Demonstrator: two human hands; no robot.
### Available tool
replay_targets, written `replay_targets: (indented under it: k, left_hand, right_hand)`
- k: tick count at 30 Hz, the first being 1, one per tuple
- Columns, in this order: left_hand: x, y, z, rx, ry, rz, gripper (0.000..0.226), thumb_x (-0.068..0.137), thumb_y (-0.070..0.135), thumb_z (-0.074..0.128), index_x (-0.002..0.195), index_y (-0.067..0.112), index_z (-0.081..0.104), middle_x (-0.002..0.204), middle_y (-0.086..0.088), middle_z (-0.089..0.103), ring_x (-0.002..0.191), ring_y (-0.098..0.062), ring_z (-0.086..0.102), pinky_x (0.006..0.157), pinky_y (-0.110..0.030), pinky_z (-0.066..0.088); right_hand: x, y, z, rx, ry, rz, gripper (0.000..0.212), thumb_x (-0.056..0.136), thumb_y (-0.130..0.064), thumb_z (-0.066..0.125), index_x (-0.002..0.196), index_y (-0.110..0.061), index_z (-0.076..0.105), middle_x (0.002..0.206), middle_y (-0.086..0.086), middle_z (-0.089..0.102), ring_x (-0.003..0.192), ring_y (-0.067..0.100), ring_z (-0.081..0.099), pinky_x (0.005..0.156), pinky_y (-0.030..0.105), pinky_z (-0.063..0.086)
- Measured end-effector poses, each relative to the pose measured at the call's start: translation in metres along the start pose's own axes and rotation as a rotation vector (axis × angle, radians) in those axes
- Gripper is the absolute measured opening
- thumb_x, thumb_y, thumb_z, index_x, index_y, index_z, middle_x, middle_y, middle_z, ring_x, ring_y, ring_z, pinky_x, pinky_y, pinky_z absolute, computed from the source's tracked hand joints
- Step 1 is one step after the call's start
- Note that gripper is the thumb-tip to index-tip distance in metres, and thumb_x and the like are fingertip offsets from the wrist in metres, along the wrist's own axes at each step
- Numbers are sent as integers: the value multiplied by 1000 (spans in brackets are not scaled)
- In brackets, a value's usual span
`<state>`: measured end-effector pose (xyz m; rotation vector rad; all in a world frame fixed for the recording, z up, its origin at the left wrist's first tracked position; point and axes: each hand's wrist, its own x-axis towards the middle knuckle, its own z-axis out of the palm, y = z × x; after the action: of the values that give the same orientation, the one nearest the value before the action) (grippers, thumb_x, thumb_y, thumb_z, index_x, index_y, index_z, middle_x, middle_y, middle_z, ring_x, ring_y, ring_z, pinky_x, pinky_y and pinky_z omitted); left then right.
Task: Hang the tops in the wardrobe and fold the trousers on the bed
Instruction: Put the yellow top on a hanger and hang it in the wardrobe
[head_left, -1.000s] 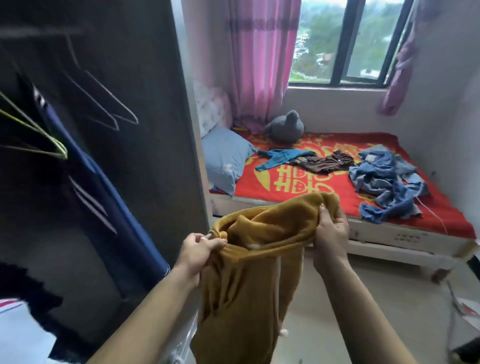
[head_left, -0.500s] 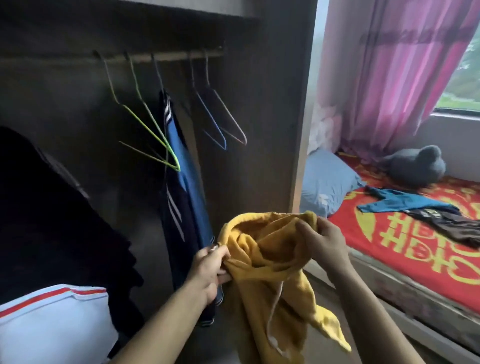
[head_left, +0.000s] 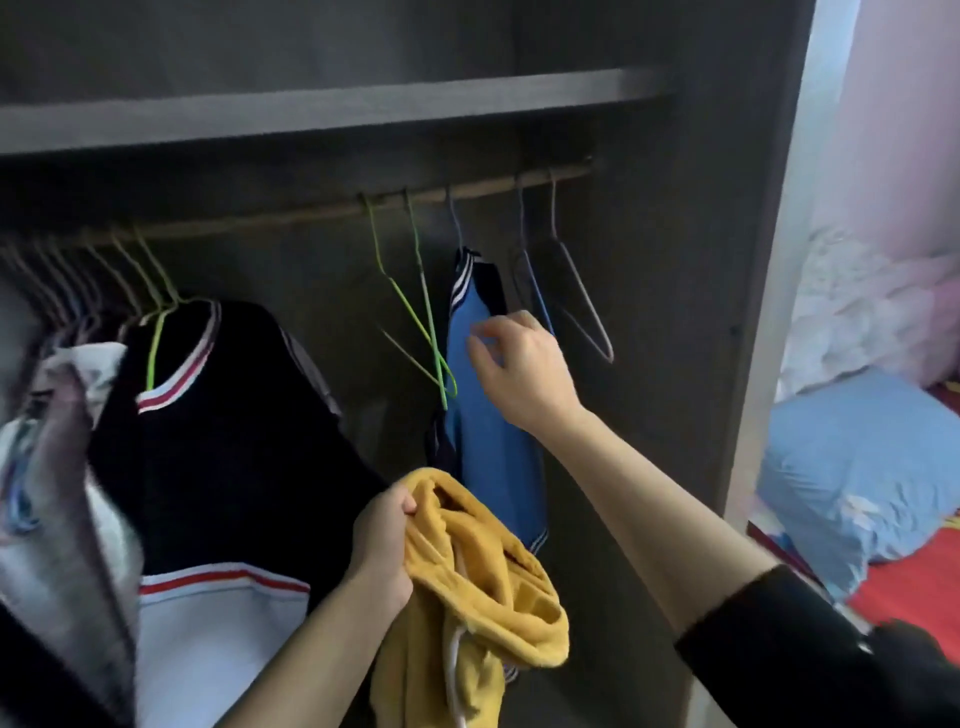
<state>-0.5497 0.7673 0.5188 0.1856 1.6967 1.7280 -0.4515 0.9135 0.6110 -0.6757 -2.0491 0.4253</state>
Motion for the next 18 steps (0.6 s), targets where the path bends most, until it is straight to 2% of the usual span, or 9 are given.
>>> replay_targets:
  k: [2,4,7,9,11,13,15,18]
  left_hand:
    - [0,3,-14,-2,54,17,33,72,19,55,98,2,65,89,-18,63,87,-39,65,80,-47,55]
    - [-2,7,-27,-14,97,39,29,78,17,54,100,3,65,91,-20,63,90,-41,65,82,-49,54]
    - [-1,16,-49,-45,125,54,21,82,14,53,97,5,63,89,-18,61,85,-36,62,76,-43,53]
    - [3,20,-66,-61,148,71,20,83,14,53,98,6,63,94,-20,62,90,-38,62,81,-46,52]
    - [7,24,-82,-93,161,74,23,84,17,55,102,8,64,100,-21,64,94,-41,63,83,-48,53]
    - [11,27,-95,-122,154,73,24,85,21,57,105,9,64,100,-21,67,93,-40,65,82,-47,54]
    - [16,28,-105,-136,147,74,25,86,22,57,106,9,65,100,-21,68,93,-39,65,84,-49,54]
    - [22,28,-112,-128,117,75,22,88,22,57,105,9,65,99,-20,67,94,-39,65,84,-48,53]
  right_hand:
    - [31,-22,16,-75,-41,-43,47,97,-48,52,130,-16,59,123,4,53,104,22,59,82,35,51]
    - [60,-36,33,-236,-64,-63,66,90,-62,54,135,-14,50,129,9,46,119,29,49,89,41,48]
    - [89,-47,55,-493,-130,-86,83,79,-72,58,138,-15,43,132,14,41,123,35,41,98,45,40]
    - [98,-50,68,-627,-183,-106,73,82,-66,59,132,-15,49,130,14,42,122,35,41,99,45,37]
    - [101,-52,76,-761,-223,-103,52,88,-51,58,126,-14,58,128,14,47,120,34,43,98,44,36]
    - [95,-53,80,-846,-277,-98,35,91,-32,56,121,-15,63,123,11,56,115,31,51,88,38,39]
    - [83,-54,85,-818,-395,-44,26,91,-19,54,116,-14,63,115,7,63,107,27,61,73,32,40]
    - [68,-52,90,-735,-616,155,6,87,-11,59,93,-10,58,96,7,60,86,25,60,66,33,44]
